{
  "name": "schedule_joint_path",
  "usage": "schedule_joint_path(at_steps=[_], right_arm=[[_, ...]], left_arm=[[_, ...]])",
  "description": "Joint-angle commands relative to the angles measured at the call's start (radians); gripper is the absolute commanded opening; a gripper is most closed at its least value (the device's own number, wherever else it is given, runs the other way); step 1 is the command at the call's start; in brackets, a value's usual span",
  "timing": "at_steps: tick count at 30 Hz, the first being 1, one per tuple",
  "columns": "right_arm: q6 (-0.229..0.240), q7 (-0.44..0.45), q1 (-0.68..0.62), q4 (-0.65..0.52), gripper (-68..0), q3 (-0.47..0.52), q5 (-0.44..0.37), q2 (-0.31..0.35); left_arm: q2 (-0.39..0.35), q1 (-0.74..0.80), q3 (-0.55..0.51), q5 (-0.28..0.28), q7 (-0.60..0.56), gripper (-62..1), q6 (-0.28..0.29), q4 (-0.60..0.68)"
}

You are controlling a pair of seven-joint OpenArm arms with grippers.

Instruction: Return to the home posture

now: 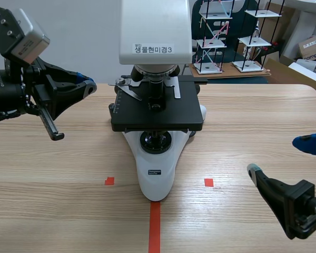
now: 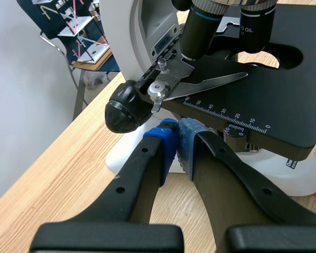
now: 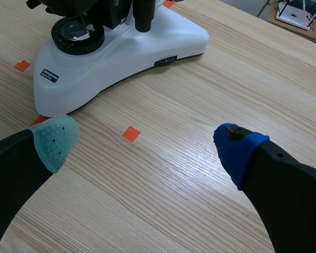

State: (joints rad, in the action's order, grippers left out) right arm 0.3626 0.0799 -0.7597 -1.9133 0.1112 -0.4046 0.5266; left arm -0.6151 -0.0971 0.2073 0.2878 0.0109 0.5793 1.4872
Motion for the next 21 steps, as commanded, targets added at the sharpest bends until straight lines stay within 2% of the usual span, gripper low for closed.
schedule_joint_path(at_steps=[1,3,8,12,18,21], right_arm=[[0.000,0.015,0.009,-0.009,-11.3,0.013,-0.008,0.008],[0.000,0.015,0.009,-0.009,-11.3,0.013,-0.008,0.008],[0.000,0.015,0.009,-0.009,-11.3,0.013,-0.008,0.008],[0.000,0.015,0.009,-0.009,-11.3,0.013,-0.008,0.008],[0.000,0.015,0.009,-0.009,-11.3,0.013,-0.008,0.008],[0.000,0.015,0.009,-0.009,-11.3,0.013,-0.008,0.008]], left_arm=[[0.005,-0.002,-0.006,0.007,-0.013,-59.0,0.000,0.017],[0.004,0.004,-0.008,0.007,-0.013,-56.8,0.000,0.017],[0.002,0.072,-0.048,0.007,-0.017,-41.6,0.000,0.035],[0.002,0.196,-0.154,0.007,-0.071,-39.8,0.000,0.090],[0.010,0.438,-0.337,0.006,-0.259,-39.6,0.000,0.183],[0.040,0.562,-0.412,0.006,-0.335,-34.1,0.000,0.225]])
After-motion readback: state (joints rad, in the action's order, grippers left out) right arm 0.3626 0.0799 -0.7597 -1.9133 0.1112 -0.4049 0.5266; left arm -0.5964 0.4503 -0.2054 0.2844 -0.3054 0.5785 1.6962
